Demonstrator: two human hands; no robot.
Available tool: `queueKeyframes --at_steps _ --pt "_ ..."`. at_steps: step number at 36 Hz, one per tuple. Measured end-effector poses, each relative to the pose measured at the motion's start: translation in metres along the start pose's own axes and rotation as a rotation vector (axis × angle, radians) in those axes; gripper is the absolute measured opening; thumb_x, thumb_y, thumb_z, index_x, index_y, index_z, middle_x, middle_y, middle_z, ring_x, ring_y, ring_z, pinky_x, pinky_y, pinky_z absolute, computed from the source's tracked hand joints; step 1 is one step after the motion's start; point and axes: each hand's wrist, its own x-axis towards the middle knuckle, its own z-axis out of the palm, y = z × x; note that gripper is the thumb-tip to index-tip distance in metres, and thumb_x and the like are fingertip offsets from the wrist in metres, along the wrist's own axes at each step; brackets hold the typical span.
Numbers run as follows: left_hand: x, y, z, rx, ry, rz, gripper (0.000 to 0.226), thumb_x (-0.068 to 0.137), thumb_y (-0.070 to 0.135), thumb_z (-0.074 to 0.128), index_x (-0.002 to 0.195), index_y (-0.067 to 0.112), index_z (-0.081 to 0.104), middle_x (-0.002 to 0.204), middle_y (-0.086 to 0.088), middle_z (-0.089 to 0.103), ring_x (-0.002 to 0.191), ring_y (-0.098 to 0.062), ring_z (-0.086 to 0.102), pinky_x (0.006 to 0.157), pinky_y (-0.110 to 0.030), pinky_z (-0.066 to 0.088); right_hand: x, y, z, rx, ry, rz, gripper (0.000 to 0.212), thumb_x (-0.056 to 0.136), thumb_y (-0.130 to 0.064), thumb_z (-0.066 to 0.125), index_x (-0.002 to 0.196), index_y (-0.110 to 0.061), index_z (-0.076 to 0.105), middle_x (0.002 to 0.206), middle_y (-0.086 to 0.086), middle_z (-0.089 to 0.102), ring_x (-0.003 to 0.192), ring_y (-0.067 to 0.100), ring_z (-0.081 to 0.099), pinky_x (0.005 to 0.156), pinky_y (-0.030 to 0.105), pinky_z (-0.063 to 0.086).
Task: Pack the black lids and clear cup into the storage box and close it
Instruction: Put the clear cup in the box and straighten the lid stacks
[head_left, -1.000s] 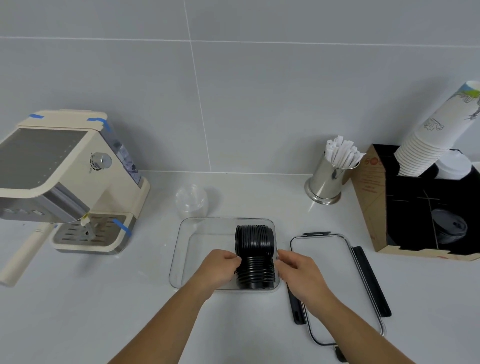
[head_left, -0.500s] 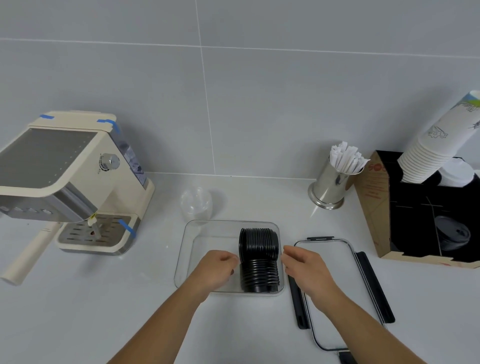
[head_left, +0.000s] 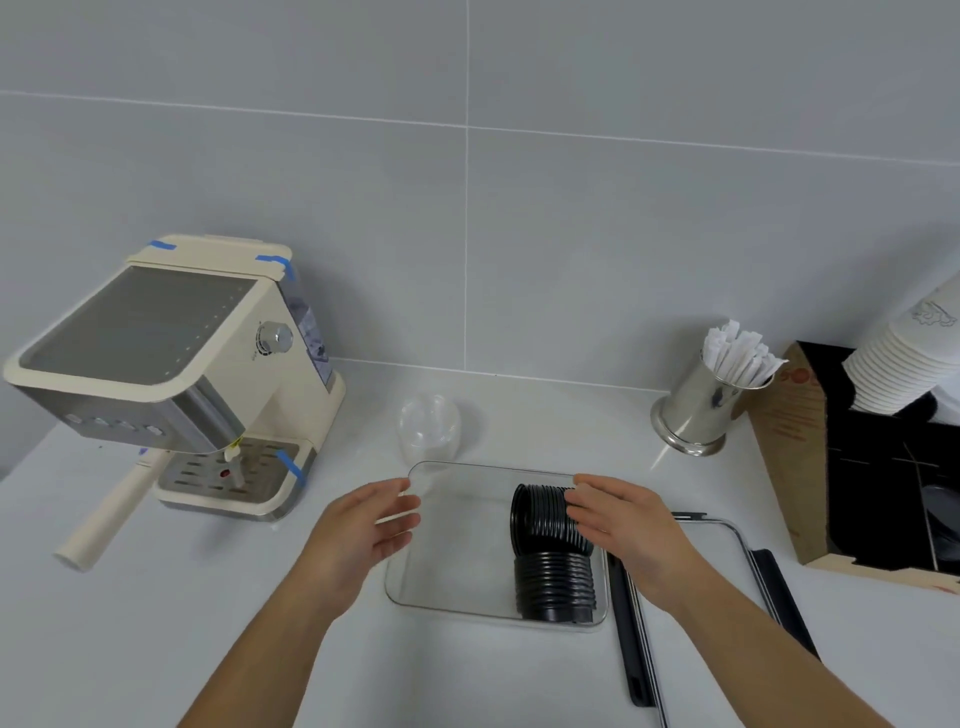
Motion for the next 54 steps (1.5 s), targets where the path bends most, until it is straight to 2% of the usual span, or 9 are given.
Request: queueKeyframes --at_steps 9,16,22,27,33,37,42,49,54 --pt "0.017 0.014 -0.031 -0.165 0.098 -0.012 0.022 0.097 0.02 0.06 0.112 0.006 0.067 0.107 -0.015 0.07 0.098 -0.03 0.068 0.088 -0.04 0.054 0.018 -0.03 0.029 -0.035 -0.084 -0.007 0.026 0.092 -0.015 0.063 0.117 -0.011 0.064 0.111 0.009 0.071 0.104 0.022 0.068 0.094 0.034 0.052" --pt "0.036 0.018 -0.042 -0.125 0.124 -0.054 0.026 0.096 0.021 0.062 0.118 0.007 0.065 0.115 -0.015 0.069 0.106 -0.03 0.067 0.091 -0.039 0.053 0.041 -0.049 0.056 -0.112 -0.114 -0.007 0.022 0.09 -0.016 0.066 0.112 -0.012 0.067 0.111 0.01 0.071 0.103 0.026 0.068 0.088 0.032 0.055" --pt "0.061 0.023 -0.041 -0.047 0.131 -0.109 0.037 0.096 0.024 0.062 0.129 0.008 0.057 0.118 -0.01 0.068 0.11 -0.027 0.065 0.098 -0.04 0.051 0.072 -0.061 0.077 -0.194 -0.144 0.018 0.027 0.09 -0.021 0.066 0.115 -0.012 0.067 0.112 0.007 0.07 0.103 0.02 0.067 0.093 0.034 0.053" --pt "0.082 0.026 -0.037 0.004 0.136 -0.128 0.045 0.096 0.026 0.062 0.137 0.009 0.052 0.13 -0.011 0.061 0.12 -0.028 0.059 0.108 -0.044 0.045 0.095 -0.067 0.096 -0.245 -0.163 0.027 0.008 0.089 -0.02 0.066 0.095 -0.02 0.07 0.112 0.006 0.068 0.105 0.021 0.066 0.095 0.035 0.053" --pt "0.107 0.026 -0.021 0.079 0.128 -0.135 0.047 0.094 0.034 0.063 0.136 0.016 0.051 0.131 -0.005 0.056 0.119 -0.023 0.055 0.109 -0.043 0.044 0.131 -0.059 0.112 -0.373 -0.167 0.041 0.037 0.089 -0.022 0.065 0.126 -0.014 0.061 0.118 0.001 0.063 0.105 0.017 0.063 0.094 0.033 0.053" --pt "0.124 0.022 -0.013 0.109 0.118 -0.155 0.057 0.088 0.044 0.069 0.137 0.021 0.051 0.132 -0.002 0.054 0.12 -0.024 0.054 0.1 -0.036 0.047 0.152 -0.052 0.125 -0.441 -0.173 0.055 0.045 0.089 -0.028 0.065 0.132 -0.017 0.057 0.12 0.0 0.061 0.102 0.017 0.062 0.098 0.037 0.051" --pt "0.141 0.017 -0.002 0.144 0.134 -0.17 0.055 0.086 0.045 0.07 0.133 0.023 0.054 0.131 -0.002 0.056 0.117 -0.025 0.056 0.099 -0.035 0.048 0.166 -0.045 0.139 -0.49 -0.182 0.06 0.017 0.091 -0.036 0.057 0.105 -0.032 0.067 0.109 -0.007 0.065 0.108 0.025 0.062 0.1 0.045 0.049" --pt "0.151 0.013 0.0 0.142 0.143 -0.189 0.054 0.085 0.042 0.07 0.132 0.021 0.056 0.129 -0.003 0.06 0.115 -0.024 0.059 0.105 -0.042 0.049 0.181 -0.034 0.144 -0.528 -0.221 0.058 0.012 0.091 -0.031 0.059 0.098 -0.037 0.067 0.101 -0.004 0.069 0.104 0.022 0.064 0.099 0.044 0.05" --pt "0.158 0.009 0.001 0.118 0.129 -0.185 0.048 0.084 0.036 0.07 0.127 0.016 0.063 0.121 -0.003 0.064 0.107 -0.021 0.062 0.1 -0.038 0.052 0.191 -0.028 0.137 -0.44 -0.272 0.217 0.016 0.091 -0.034 0.062 0.106 -0.032 0.065 0.121 0.007 0.065 0.115 0.027 0.06 0.089 0.038 0.051"
